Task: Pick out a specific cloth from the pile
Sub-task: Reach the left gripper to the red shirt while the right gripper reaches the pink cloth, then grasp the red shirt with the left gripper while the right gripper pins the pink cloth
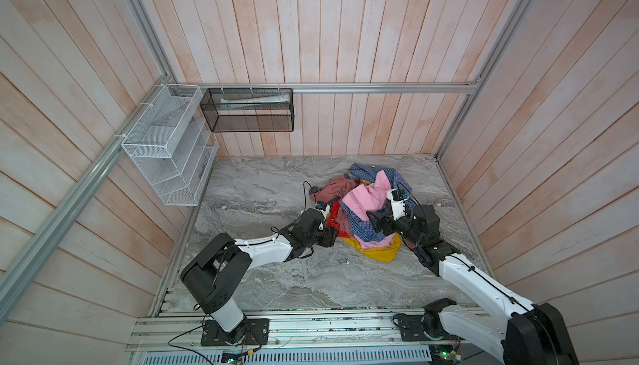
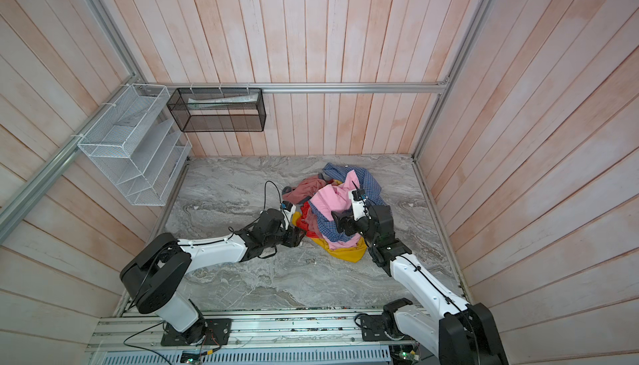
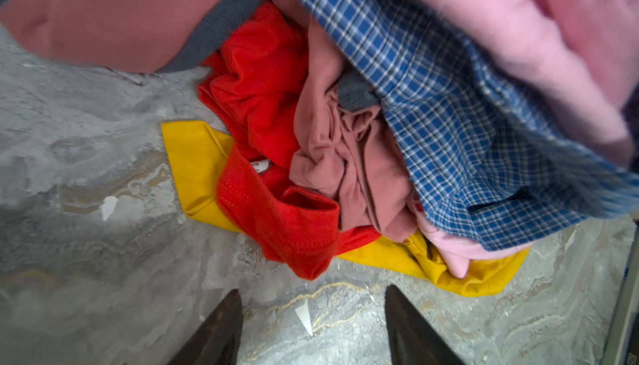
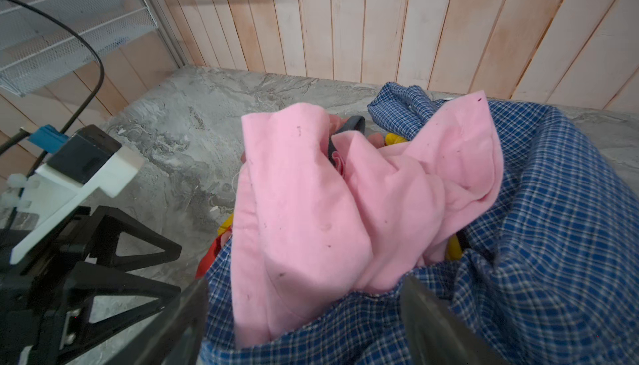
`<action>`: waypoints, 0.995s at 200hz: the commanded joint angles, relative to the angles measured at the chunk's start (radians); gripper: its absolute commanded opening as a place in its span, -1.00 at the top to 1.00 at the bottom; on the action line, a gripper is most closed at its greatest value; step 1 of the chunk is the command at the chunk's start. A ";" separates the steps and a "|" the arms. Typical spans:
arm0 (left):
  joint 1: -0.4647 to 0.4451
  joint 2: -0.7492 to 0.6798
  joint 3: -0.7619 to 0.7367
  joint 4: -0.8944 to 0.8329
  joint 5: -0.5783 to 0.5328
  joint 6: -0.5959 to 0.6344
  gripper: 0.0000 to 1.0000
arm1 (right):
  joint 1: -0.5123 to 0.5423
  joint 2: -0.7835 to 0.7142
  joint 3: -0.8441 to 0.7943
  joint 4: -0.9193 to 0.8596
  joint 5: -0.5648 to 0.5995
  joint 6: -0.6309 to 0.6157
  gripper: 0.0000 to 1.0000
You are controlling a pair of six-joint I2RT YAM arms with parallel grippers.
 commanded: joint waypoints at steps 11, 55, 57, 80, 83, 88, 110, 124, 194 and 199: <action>0.000 0.054 0.056 -0.023 0.015 -0.020 -0.08 | 0.051 0.046 0.046 -0.014 0.079 -0.075 -0.76; 0.000 0.127 0.112 -0.018 0.003 -0.012 0.09 | 0.092 0.107 0.079 -0.012 0.140 -0.113 -0.87; 0.000 0.129 0.115 -0.021 0.003 -0.011 0.10 | 0.093 0.111 0.080 -0.012 0.141 -0.113 -0.88; 0.001 0.150 0.125 -0.022 0.006 -0.015 0.20 | 0.107 0.145 0.103 -0.020 0.166 -0.120 -0.89; 0.000 0.149 0.120 -0.020 0.007 -0.013 0.21 | 0.110 0.150 0.105 -0.020 0.169 -0.120 -0.89; 0.000 0.147 0.117 -0.015 0.006 -0.014 0.27 | 0.113 0.156 0.108 -0.018 0.172 -0.120 -0.89; 0.001 0.131 0.102 0.000 0.007 -0.011 0.53 | 0.127 0.182 0.114 -0.004 0.169 -0.119 -0.89; 0.000 0.117 0.097 0.010 0.017 -0.003 0.73 | 0.138 0.198 0.118 -0.003 0.170 -0.128 -0.90; 0.000 0.049 0.114 0.022 0.026 -0.004 1.00 | 0.165 0.246 0.100 0.030 0.164 -0.148 -0.96; 0.000 0.038 0.118 0.017 0.020 -0.003 1.00 | 0.167 0.246 0.091 0.042 0.161 -0.151 -0.96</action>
